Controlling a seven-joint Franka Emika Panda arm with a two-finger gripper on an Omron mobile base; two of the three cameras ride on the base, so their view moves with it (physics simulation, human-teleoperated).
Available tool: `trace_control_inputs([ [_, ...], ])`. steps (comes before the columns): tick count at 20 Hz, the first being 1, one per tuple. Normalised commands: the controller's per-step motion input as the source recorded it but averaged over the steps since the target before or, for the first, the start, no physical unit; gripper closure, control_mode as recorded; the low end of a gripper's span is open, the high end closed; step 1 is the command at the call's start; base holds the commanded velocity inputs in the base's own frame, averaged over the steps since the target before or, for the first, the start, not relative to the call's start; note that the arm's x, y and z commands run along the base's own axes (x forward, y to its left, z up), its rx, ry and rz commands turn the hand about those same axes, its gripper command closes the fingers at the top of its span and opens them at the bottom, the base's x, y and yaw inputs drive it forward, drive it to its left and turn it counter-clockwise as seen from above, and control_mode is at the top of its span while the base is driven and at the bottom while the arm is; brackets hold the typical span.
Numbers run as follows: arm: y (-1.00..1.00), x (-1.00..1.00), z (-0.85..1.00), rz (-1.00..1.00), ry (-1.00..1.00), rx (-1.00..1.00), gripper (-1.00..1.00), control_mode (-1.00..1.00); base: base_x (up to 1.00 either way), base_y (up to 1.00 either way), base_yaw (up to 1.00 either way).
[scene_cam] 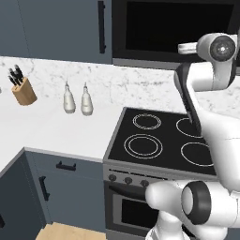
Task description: Pick the tomato from the sink and place it in the bowl. Then pick the bowl and place it in the microwave. Then close the microwave door and press the start button.
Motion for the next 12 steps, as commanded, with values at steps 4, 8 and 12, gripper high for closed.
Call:
trace_control_inputs([
  [4,0.00,-1.00,0.12,-0.02,-0.05,0.14,1.00,-1.00,0.00,0.00,0.00],
  [8,0.00,-0.96,0.12,0.00,-0.08,0.00,1.00,-1.00,0.00,0.00,0.00],
  [12,0.00,-0.81,0.09,0.00,-0.06,0.00,1.00,-1.00,0.00,0.00,0.00],
])
